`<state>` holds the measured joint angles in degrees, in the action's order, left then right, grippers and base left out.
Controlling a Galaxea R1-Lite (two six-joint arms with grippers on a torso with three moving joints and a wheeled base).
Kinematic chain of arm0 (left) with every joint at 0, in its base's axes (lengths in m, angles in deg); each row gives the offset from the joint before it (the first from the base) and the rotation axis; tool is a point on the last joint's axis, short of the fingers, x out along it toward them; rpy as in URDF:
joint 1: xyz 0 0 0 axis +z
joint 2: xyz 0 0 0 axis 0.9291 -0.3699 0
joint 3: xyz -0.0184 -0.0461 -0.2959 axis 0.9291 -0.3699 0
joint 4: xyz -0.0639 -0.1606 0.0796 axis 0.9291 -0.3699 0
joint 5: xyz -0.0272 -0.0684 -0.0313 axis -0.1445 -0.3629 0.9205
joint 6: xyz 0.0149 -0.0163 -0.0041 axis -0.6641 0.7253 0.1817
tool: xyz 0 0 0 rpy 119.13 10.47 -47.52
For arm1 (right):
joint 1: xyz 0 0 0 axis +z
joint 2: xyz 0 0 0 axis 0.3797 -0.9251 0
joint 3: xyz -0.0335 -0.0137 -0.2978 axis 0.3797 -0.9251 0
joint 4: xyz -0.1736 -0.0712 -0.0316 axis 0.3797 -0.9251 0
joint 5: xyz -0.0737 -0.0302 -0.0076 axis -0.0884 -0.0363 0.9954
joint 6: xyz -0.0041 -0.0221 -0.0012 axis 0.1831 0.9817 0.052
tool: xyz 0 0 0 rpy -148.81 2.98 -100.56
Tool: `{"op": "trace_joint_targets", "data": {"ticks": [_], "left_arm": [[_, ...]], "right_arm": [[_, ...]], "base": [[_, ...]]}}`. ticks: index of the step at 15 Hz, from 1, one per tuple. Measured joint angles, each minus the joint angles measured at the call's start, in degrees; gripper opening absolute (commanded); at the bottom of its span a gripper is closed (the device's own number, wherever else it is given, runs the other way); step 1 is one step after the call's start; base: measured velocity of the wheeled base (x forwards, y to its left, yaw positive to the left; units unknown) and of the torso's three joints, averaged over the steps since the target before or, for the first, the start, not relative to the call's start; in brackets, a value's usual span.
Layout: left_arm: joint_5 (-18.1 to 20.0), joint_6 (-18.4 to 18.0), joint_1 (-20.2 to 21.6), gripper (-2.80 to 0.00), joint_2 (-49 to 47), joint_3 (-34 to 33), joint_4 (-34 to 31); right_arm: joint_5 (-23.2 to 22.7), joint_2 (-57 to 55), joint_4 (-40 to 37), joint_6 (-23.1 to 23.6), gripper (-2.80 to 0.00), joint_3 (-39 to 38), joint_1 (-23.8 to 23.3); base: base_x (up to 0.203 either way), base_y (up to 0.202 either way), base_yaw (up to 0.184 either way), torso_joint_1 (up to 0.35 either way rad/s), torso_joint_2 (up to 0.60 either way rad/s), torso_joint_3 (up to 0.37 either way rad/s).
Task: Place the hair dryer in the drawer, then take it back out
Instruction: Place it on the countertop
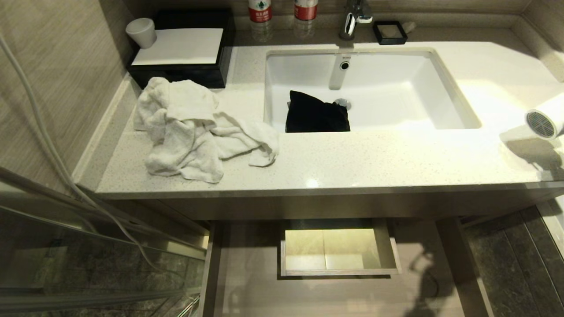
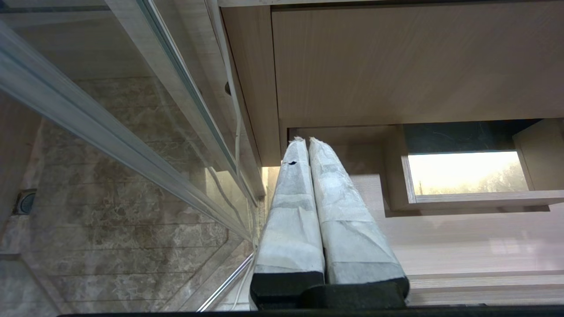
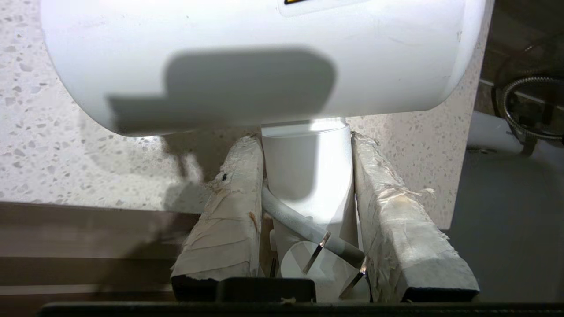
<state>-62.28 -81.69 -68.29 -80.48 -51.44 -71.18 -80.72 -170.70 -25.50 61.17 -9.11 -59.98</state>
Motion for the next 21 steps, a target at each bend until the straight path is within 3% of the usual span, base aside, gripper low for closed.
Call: {"op": "trace_joint_targets", "data": {"ticks": [2,7,16,17,21], "left_arm": [[0.0,0.0,0.0,-2.80,0.0,0.0,0.0],[0.0,0.1,0.0,-2.80,0.0,0.0,0.0],[0.0,0.0,0.0,-2.80,0.0,0.0,0.0],[0.0,0.1,0.0,-2.80,0.0,0.0,0.0],[0.0,0.0,0.0,-2.80,0.0,0.0,0.0]], "right_arm": [[-0.9,-3.3,0.0,0.0,-2.80,3.1,0.0],[-9.4,-11.1,0.0,1.6,-2.80,10.2,0.5],[-11.0,-20.8,0.2,2.0,-2.80,18.8,4.2],[-10.9,-21.5,0.3,2.0,0.00,19.4,4.4],[-11.1,-22.8,2.0,2.0,0.00,20.2,4.5]], "base": [[0.000,0.000,0.000,0.000,0.00,0.000],[0.000,0.000,0.000,0.000,0.00,0.000],[0.000,0.000,0.000,0.000,0.00,0.000],[0.000,0.000,0.000,0.000,0.00,0.000],[0.000,0.000,0.000,0.000,0.00,0.000]]}}
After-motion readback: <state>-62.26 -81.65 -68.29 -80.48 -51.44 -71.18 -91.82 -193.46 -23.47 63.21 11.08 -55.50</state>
